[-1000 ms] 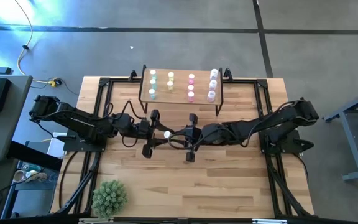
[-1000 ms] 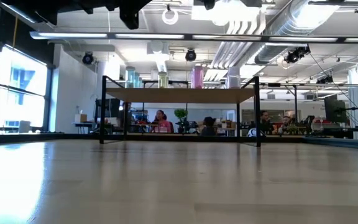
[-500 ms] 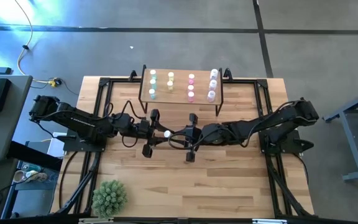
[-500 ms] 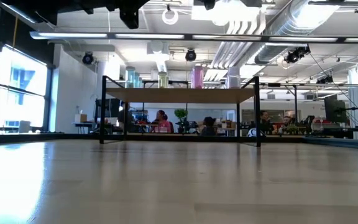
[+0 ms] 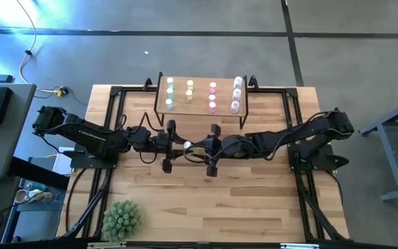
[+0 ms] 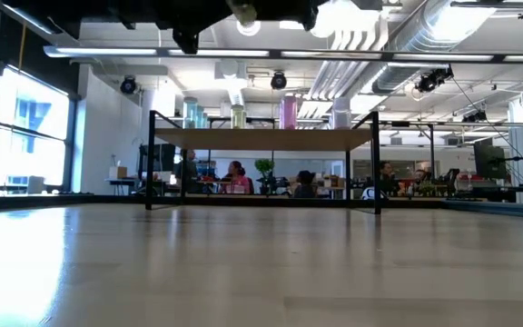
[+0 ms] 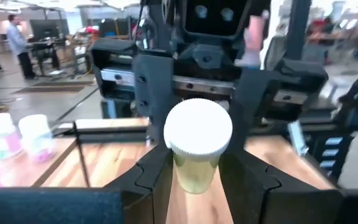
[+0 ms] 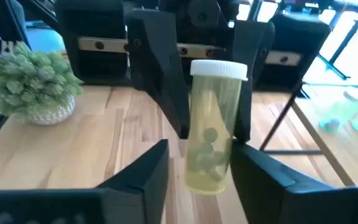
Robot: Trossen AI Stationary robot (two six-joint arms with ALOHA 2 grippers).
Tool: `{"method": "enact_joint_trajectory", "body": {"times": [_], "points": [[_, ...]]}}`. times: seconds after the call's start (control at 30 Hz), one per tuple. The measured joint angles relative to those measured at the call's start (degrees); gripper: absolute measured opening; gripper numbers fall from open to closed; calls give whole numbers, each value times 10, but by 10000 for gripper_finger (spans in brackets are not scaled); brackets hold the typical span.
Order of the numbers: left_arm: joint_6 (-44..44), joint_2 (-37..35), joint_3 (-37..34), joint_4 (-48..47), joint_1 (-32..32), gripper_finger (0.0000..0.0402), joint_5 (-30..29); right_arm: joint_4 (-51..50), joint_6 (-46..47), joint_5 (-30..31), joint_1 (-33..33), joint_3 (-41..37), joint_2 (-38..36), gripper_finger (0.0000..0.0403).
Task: Pick and place medicine bottles onto shelf by color
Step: Put the yellow pill bottle into the shelf aligned with the other yellow pill bottles
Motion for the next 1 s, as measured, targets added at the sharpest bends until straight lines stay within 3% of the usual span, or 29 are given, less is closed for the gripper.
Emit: {"method": "enact_joint_trajectory", "body": {"times": [0.13,0.37,0.77,1.0], "points": [[12,0,0,-34,0,114,-34,-67,32,2,-16,0,-1,190],[11,0,0,-111,18,114,-74,-182,96,1,-55,0,-2,192],[-4,0,0,-135,49,100,-75,-147,69,-45,-79,0,-2,193],[-23,0,0,-122,46,103,-28,-118,41,-80,-78,0,-2,193]]}}
